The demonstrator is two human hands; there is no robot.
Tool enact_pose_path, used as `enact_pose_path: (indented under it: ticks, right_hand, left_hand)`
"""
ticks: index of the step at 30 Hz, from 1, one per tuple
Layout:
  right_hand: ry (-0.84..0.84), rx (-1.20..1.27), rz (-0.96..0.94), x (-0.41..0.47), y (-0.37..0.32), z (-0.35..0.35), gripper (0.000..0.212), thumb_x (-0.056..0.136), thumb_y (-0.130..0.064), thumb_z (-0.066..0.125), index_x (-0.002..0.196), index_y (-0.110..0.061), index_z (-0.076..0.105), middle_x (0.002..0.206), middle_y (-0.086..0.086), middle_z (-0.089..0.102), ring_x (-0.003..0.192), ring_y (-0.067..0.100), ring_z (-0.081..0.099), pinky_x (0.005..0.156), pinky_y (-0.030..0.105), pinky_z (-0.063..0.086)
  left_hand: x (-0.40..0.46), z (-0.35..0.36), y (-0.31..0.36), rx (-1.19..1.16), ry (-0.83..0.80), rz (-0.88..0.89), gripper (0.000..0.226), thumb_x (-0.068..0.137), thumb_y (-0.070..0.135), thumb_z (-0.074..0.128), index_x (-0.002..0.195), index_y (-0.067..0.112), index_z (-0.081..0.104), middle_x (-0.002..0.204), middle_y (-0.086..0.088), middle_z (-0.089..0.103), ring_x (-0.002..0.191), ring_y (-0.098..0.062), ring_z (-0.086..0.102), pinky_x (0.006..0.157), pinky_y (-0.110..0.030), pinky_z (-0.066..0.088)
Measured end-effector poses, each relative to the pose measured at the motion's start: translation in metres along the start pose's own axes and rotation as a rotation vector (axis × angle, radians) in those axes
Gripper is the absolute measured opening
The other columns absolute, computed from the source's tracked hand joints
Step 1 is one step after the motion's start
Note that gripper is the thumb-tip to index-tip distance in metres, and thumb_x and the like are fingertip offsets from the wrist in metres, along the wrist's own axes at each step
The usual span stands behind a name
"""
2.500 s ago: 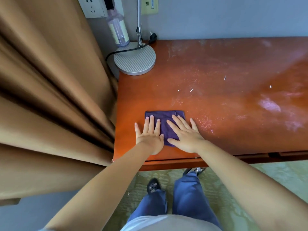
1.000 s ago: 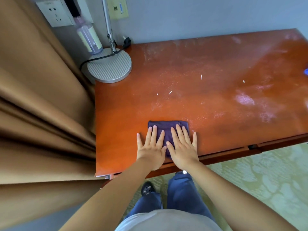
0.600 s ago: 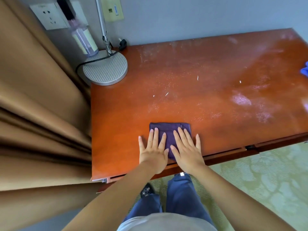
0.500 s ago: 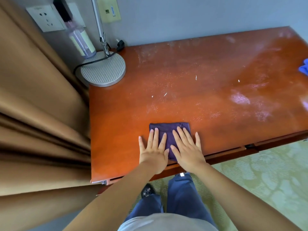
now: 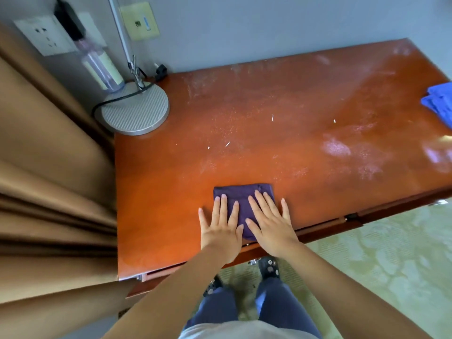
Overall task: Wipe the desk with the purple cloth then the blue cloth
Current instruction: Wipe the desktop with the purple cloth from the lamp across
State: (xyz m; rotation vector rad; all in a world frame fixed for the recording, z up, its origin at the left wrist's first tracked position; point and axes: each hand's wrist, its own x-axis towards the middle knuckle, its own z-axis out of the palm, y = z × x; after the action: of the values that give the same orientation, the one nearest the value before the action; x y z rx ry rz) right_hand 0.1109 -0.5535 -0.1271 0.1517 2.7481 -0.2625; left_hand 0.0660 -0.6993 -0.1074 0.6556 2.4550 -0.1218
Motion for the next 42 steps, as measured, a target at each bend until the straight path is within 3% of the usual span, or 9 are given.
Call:
enact_pose_path:
  ticks: [2, 11, 18, 23, 28, 31, 35, 42]
  right_hand:
    - [0.012, -0.012, -0.012, 0.005, 0.006, -0.002, 0.076, 0.074, -0.065, -0.033, 0.143, -0.033, -0.025, 0.155, -0.01, -0.027, 0.144, 0.009, -0.023, 0.108, 0.042, -0.026]
    - [-0.012, -0.068, -0.115, 0.09, 0.034, -0.042, 0.061, 0.101, -0.052, 0.009, 0.152, -0.027, -0.011, 0.159, -0.005, -0.02, 0.145, 0.012, -0.019, 0.116, 0.049, -0.015]
    - [-0.074, -0.043, -0.163, 0.071, 0.042, -0.038, 0.063, 0.1, -0.054, 0.009, 0.151, -0.026, -0.016, 0.158, -0.004, -0.025, 0.144, 0.014, -0.023, 0.114, 0.047, -0.017]
    - [-0.121, -0.037, -0.23, 0.018, 0.05, -0.024, 0.071, 0.08, -0.068, -0.02, 0.139, -0.028, -0.03, 0.152, -0.004, -0.034, 0.135, 0.013, -0.036, 0.107, 0.044, -0.025]
    - [-0.12, -0.07, -0.321, 0.031, 0.051, -0.032, 0.073, 0.076, -0.067, -0.026, 0.139, -0.03, -0.029, 0.149, -0.004, -0.036, 0.132, 0.013, -0.038, 0.108, 0.046, -0.025]
    - [-0.087, -0.107, -0.358, 0.06, 0.048, -0.038, 0.069, 0.08, -0.061, -0.019, 0.141, -0.03, -0.027, 0.155, -0.004, -0.029, 0.138, 0.013, -0.033, 0.111, 0.048, -0.023]
    - [-0.086, -0.109, -0.34, 0.099, 0.037, -0.05, 0.062, 0.1, -0.054, 0.008, 0.15, -0.027, -0.017, 0.158, -0.002, -0.025, 0.145, 0.017, -0.023, 0.114, 0.05, -0.017]
    - [-0.12, -0.078, -0.401, 0.08, 0.038, -0.045, 0.064, 0.1, -0.054, 0.011, 0.15, -0.025, -0.017, 0.157, -0.001, -0.027, 0.144, 0.018, -0.024, 0.113, 0.05, -0.018]
  left_hand:
    - [0.007, -0.001, 0.003, -0.007, 0.022, 0.001, 0.059, 0.101, 0.046, 0.003, 0.147, 0.023, -0.024, 0.146, -0.007, -0.041, 0.14, -0.026, -0.033, 0.112, -0.062, -0.011]
    - [0.068, -0.042, 0.001, -0.017, 0.073, -0.087, 0.058, 0.101, 0.046, 0.004, 0.149, 0.024, -0.02, 0.155, -0.006, -0.031, 0.143, -0.022, -0.029, 0.113, -0.061, -0.011]
    - [0.053, -0.033, 0.016, -0.017, 0.012, -0.159, 0.059, 0.101, 0.046, 0.004, 0.149, 0.023, -0.022, 0.154, -0.007, -0.034, 0.142, -0.023, -0.03, 0.113, -0.062, -0.007]
    - [0.009, -0.005, 0.041, -0.051, -0.004, -0.156, 0.057, 0.101, 0.047, 0.004, 0.141, 0.025, -0.03, 0.152, -0.008, -0.036, 0.14, -0.023, -0.034, 0.113, -0.061, -0.011]
    - [0.013, -0.007, 0.041, -0.064, 0.004, -0.19, 0.055, 0.101, 0.048, 0.003, 0.137, 0.027, -0.032, 0.152, -0.006, -0.036, 0.136, -0.02, -0.038, 0.113, -0.061, -0.012]
    - [0.031, -0.02, 0.03, -0.085, -0.004, -0.243, 0.057, 0.101, 0.048, 0.004, 0.144, 0.028, -0.027, 0.153, -0.004, -0.034, 0.14, -0.02, -0.034, 0.113, -0.06, -0.01]
    - [0.057, -0.039, 0.011, -0.134, -0.01, -0.314, 0.057, 0.101, 0.047, 0.005, 0.148, 0.029, -0.021, 0.154, -0.002, -0.033, 0.141, -0.018, -0.031, 0.114, -0.06, -0.009]
    - [0.036, -0.022, 0.019, -0.133, -0.023, -0.373, 0.058, 0.101, 0.048, 0.004, 0.147, 0.027, -0.024, 0.153, -0.002, -0.035, 0.141, -0.019, -0.032, 0.114, -0.059, -0.009]
